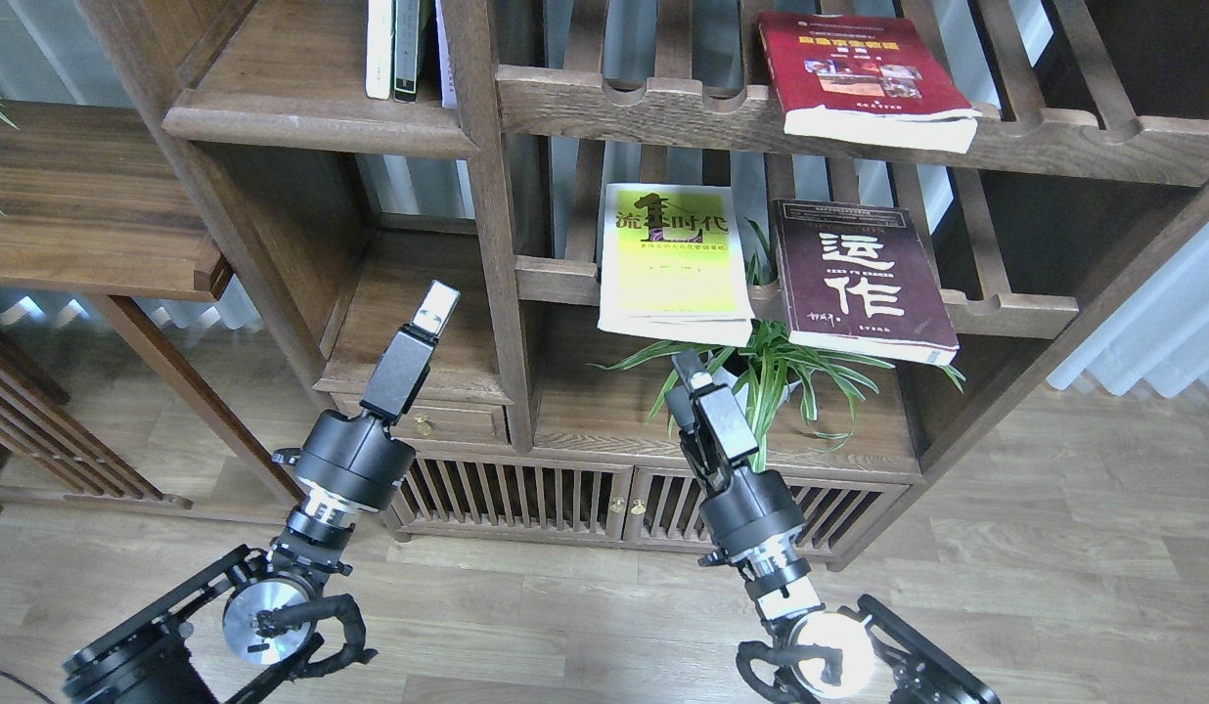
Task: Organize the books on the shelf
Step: 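Raise both grippers toward the yellow-green book on the middle shelf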
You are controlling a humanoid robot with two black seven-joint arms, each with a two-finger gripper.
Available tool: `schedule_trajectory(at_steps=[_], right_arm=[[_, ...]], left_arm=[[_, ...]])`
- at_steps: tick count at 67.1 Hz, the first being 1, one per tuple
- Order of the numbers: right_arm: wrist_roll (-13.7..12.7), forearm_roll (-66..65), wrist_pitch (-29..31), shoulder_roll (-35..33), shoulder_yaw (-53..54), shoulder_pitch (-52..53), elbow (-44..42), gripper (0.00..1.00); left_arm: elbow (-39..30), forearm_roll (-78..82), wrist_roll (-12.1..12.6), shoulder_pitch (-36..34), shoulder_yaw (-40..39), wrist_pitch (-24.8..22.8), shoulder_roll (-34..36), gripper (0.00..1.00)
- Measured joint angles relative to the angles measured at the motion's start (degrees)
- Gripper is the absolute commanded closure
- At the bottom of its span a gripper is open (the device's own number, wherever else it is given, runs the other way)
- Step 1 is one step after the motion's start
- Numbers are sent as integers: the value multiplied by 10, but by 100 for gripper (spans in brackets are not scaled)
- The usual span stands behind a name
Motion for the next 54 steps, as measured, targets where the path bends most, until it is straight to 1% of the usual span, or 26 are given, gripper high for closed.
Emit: schedule_trajectory(at_steps=[3,11,16,20,28,36,45,46,54], right_arm=[[8,8,-6,0,-5,8,-1,1],[30,53,-48,0,-29,36,-8,1],[42,88,-83,0,-43,51,-10,1],[47,113,-111,0,-49,58,-11,1],[48,161,-161,0,-52,73,-15,1],[48,184,-196,0,-54,90,-21,1],[48,197,-210,0,-62,109,-42,1],[47,201,-211,0,-65,120,-57,1],[47,204,-215,0,-66,144,-84,1]], left_arm=[[1,10,0,1,4,0,-4,0],[4,43,0,3,29,0,-15,0],[5,52,0,4,34,0,-22,0],[6,54,0,4,34,0,-26,0],[6,55,0,5,33,0,-30,0],[7,55,0,9,29,0,-33,0],[11,56,0,9,23,0,-34,0],[15,56,0,9,17,0,-35,0],[24,56,0,9,-3,0,-36,0]])
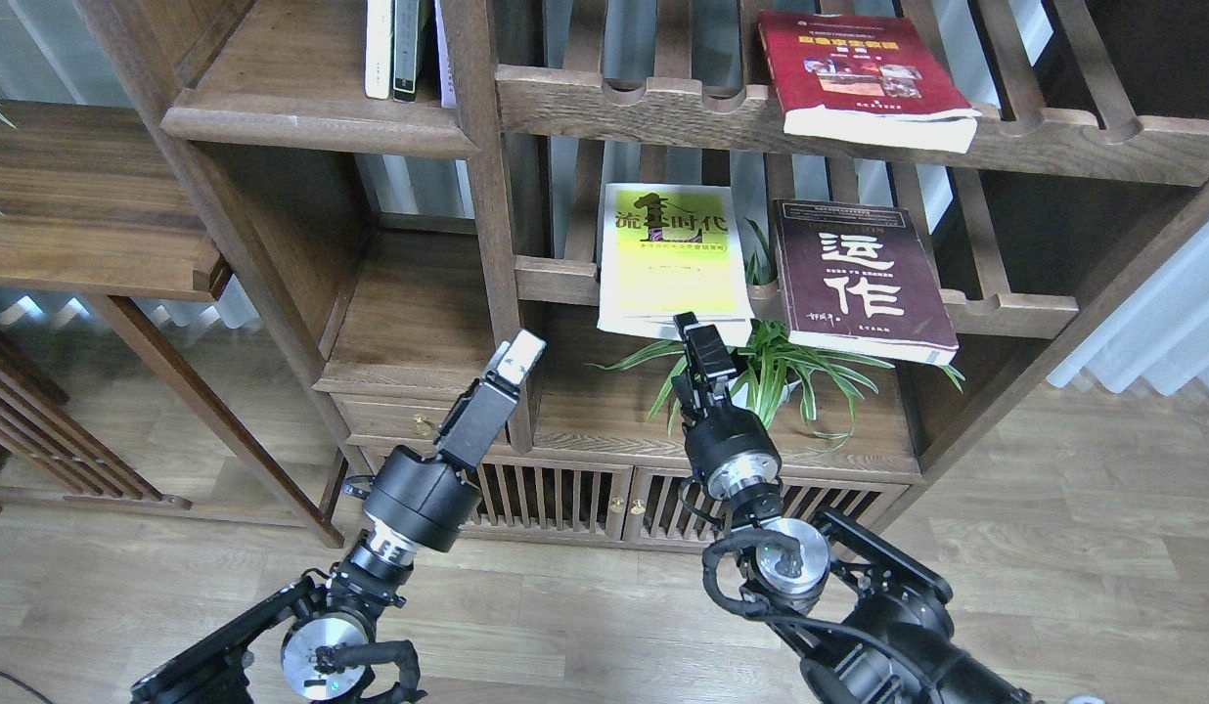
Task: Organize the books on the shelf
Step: 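Raise both grippers toward the yellow-green book on the middle shelf, then push the right gripper against the yellow-green book, tipping it outward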
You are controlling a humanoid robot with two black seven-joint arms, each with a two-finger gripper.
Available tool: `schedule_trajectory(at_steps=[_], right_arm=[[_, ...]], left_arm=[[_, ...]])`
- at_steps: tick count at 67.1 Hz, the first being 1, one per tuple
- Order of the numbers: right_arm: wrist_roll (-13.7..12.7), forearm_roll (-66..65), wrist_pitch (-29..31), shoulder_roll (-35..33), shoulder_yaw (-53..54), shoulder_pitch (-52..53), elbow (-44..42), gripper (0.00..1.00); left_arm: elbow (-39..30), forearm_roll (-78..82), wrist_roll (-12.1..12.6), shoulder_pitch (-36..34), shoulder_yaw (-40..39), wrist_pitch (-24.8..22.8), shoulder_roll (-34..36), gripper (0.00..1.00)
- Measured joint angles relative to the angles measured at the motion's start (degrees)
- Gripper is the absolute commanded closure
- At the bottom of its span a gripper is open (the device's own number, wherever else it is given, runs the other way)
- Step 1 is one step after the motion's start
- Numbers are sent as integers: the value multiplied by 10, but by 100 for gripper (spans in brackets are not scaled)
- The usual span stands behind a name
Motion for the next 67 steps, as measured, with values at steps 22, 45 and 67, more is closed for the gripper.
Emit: schedule_trajectory(at_steps=[22,45,67], right_arm=[[2,39,-65,0,-1,45,-39,1],[1,76,-81,0,-1,103,-77,1],[-2,82,-82,0,-3,106,-76,5]], left_arm=[[9,-1,0,1,-20,0,-1,0],[9,-2,0,7,-17,0,-2,0],[8,-2,0,16,-23,0,-2,0]])
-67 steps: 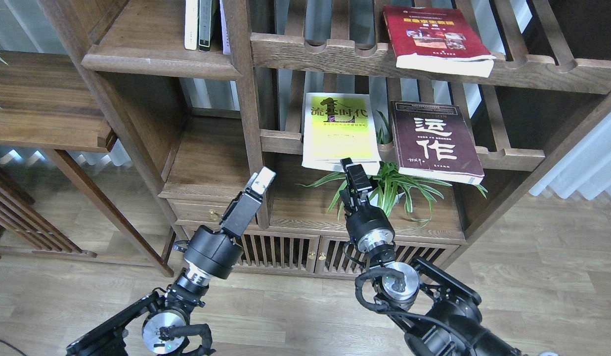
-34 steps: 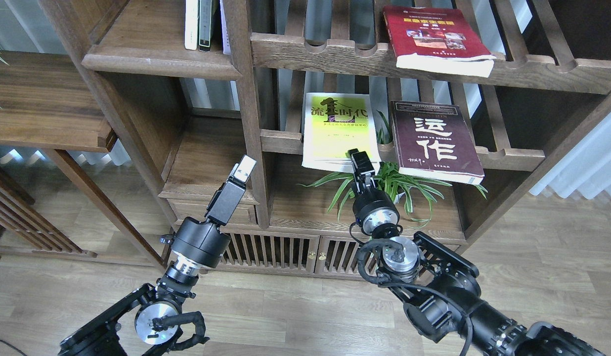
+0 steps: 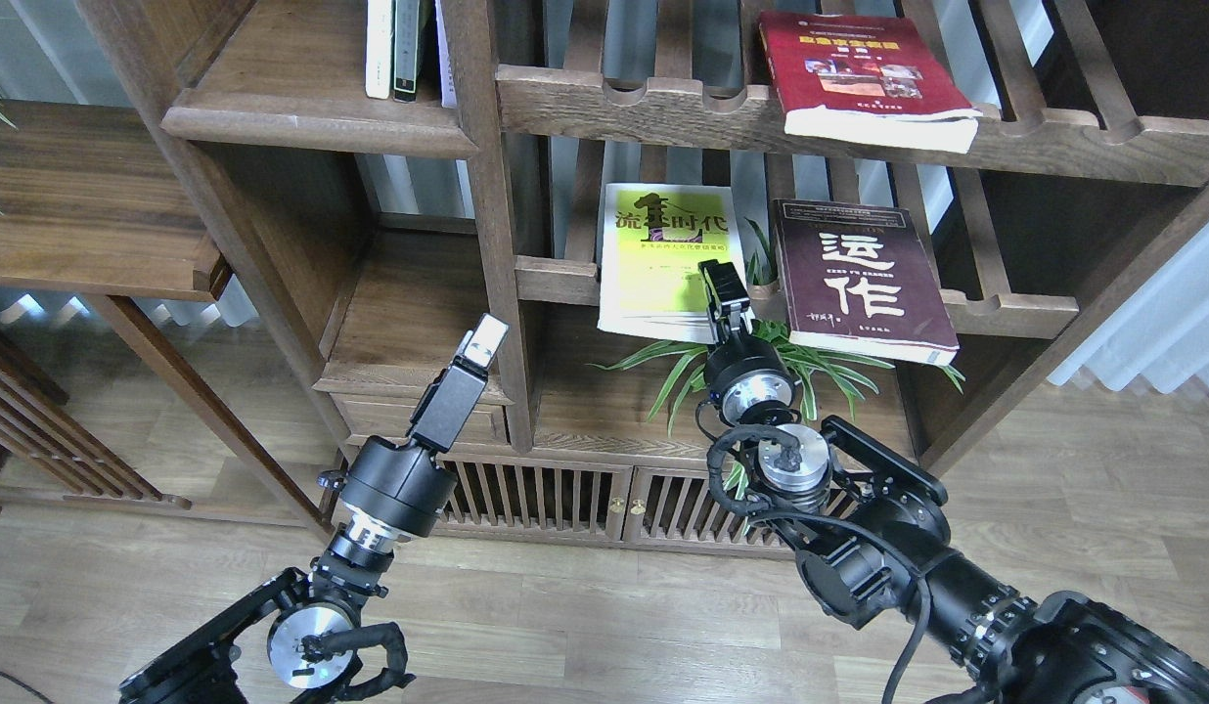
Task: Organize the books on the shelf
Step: 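Push the right gripper against the yellow-green book, tipping it outward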
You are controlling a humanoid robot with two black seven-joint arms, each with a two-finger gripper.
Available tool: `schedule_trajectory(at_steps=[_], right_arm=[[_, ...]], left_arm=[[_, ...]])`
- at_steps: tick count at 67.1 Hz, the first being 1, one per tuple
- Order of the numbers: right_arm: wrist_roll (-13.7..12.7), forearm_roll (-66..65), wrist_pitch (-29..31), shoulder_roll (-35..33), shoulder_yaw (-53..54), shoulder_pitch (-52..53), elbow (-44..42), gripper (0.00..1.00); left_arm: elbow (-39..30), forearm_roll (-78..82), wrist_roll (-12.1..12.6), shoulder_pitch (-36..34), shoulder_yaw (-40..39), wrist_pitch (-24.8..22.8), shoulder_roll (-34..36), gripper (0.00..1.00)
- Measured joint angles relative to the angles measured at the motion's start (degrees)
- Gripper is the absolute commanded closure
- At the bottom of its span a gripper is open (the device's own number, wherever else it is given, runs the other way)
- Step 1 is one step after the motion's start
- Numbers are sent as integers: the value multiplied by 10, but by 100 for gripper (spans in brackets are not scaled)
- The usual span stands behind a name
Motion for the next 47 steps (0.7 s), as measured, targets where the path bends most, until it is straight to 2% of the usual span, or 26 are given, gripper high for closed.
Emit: schedule_trajectory(at_steps=[12,16,17,30,44,47], right_arm=[[-4,0,-16,0,-4,1,1,8],[-4,0,-23,0,-8,1,1,14],[-4,-1,-25,0,-9,1,1,25],[-10,-4,-30,0,-11,3,-4,49],[-13,-4,-28,0,-9,7,-5,59],[-14,-4,-27,0,-9,7,-5,64]], left_arm=[[0,0,0,2,-1,0,0,0],[0,0,0,3,-1,0,0,0],[0,0,0,4,-1,0,0,0],[0,0,0,11,-1,0,-5,0],[0,0,0,12,-3,0,-6,0],[0,0,0,12,-4,0,-6,0]])
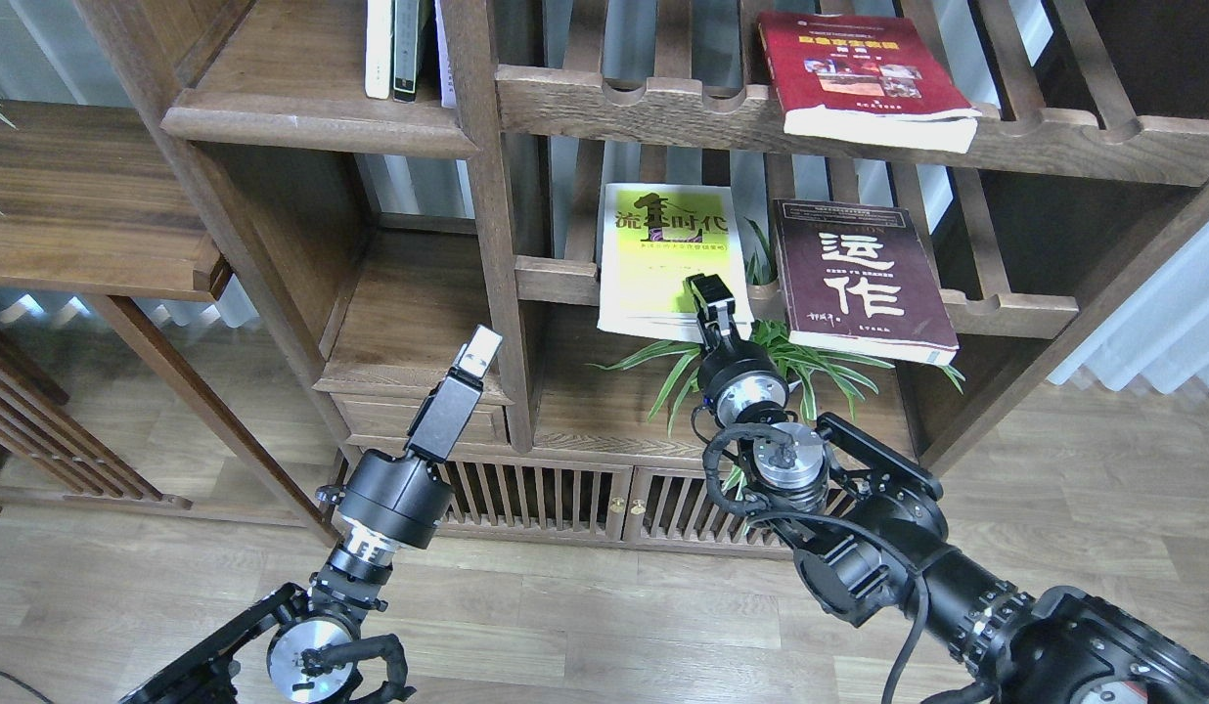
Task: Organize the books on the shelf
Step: 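Push the right gripper against the yellow-green book, tipping it outward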
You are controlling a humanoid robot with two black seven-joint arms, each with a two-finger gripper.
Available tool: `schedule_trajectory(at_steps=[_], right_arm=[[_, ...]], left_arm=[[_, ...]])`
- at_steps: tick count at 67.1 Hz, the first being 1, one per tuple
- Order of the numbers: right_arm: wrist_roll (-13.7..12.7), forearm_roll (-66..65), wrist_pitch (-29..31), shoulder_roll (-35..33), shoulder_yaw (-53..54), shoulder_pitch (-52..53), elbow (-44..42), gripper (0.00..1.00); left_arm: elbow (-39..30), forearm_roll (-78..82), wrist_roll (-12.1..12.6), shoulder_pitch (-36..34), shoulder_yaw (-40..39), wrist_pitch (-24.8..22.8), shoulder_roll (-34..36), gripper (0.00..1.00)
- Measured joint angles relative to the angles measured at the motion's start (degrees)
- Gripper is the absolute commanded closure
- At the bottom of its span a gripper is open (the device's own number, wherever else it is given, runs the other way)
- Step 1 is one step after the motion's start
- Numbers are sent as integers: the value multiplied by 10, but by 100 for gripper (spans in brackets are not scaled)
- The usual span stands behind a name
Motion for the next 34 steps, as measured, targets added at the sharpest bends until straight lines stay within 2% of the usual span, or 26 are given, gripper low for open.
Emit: schedule_trajectory(at_steps=[4,16,20,34], right_arm=[[0,0,2,0,1,0,0,72],[0,1,9,0,6,0,0,83],[0,1,17,0,7,0,0,94],[-1,2,77,0,9,-1,6,95]], left_arm=[[0,0,0,0,-2,0,0,0],[0,0,0,6,-3,0,-2,0],[0,0,0,7,-3,0,-2,0],[0,0,0,12,-4,0,-2,0]])
